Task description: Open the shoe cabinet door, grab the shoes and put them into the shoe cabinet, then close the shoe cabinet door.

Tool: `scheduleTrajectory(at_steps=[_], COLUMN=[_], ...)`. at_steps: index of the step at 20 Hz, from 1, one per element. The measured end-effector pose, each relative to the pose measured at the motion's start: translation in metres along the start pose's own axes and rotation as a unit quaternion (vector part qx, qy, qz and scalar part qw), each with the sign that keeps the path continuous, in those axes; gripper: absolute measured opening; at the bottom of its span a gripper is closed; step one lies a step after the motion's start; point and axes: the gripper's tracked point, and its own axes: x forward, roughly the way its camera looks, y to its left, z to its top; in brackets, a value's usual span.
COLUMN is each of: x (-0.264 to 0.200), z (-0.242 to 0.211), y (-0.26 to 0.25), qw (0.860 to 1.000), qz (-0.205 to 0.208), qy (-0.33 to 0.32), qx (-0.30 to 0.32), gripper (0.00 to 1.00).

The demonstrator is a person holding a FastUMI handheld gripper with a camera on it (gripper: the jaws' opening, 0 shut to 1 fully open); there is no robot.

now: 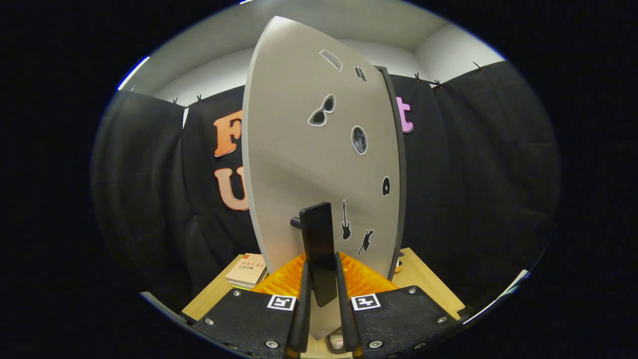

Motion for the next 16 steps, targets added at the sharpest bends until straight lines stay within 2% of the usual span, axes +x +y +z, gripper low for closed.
scheduleTrajectory(at_steps=[16], x=[-0.039], z=[-0.009], y=[-0.106], qw=[0.993], qz=[-0.116], qy=[0.017], qx=[0.009], gripper=[0.26])
